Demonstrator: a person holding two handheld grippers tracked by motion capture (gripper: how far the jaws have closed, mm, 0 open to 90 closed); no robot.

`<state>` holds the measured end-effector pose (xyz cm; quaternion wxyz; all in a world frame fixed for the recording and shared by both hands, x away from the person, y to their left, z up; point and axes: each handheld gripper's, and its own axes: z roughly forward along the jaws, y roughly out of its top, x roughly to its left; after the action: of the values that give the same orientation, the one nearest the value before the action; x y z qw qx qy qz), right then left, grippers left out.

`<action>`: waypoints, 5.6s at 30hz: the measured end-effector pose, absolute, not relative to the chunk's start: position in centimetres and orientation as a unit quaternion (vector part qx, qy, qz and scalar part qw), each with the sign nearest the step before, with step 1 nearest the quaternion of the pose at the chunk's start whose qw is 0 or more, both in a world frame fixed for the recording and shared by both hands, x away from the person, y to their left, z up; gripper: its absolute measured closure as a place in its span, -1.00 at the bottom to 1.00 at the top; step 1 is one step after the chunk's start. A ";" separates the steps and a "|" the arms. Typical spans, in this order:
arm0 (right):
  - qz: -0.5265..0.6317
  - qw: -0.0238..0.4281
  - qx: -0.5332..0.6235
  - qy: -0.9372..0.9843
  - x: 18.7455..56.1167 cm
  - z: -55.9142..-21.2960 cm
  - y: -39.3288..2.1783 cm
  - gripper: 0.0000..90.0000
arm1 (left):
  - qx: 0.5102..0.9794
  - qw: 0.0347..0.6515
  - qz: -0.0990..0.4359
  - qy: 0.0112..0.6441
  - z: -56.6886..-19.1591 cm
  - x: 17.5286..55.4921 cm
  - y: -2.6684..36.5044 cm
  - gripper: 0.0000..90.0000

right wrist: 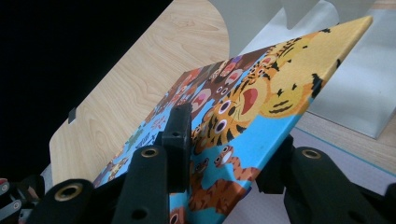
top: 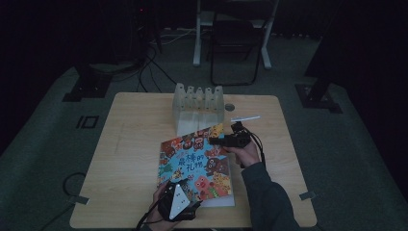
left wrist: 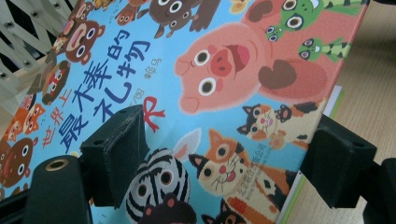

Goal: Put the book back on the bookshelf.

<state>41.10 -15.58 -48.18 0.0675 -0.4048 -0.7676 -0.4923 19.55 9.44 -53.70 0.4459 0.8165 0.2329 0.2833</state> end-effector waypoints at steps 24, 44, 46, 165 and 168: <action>-0.506 0.037 -0.382 -0.772 40.5 -46.7 -14.6 0.52 | 0.776 0.478 0.256 0.323 -53.0 19.3 16.8 -0.49; -0.527 -0.004 -0.340 -0.779 38.1 -45.2 -14.8 0.52 | 0.749 0.472 0.251 0.392 -52.3 22.3 19.6 -0.46; -0.531 -0.010 -0.336 -0.778 37.7 -45.0 -14.8 0.52 | 0.747 0.474 0.247 0.395 -52.2 22.6 19.8 -0.46; -0.631 -0.112 -0.160 -0.751 32.6 -43.2 -18.3 0.53 | 0.710 0.597 0.038 0.371 -48.7 34.9 23.6 -0.26; -0.632 -0.114 -0.155 -0.751 32.4 -42.9 -18.5 0.53 | 0.713 0.597 0.042 0.366 -48.2 34.7 23.4 -0.25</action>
<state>32.41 -18.53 -42.90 -0.1144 -0.1549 -0.7505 -0.6322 34.65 23.44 -48.24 0.5968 0.7128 0.3660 0.0421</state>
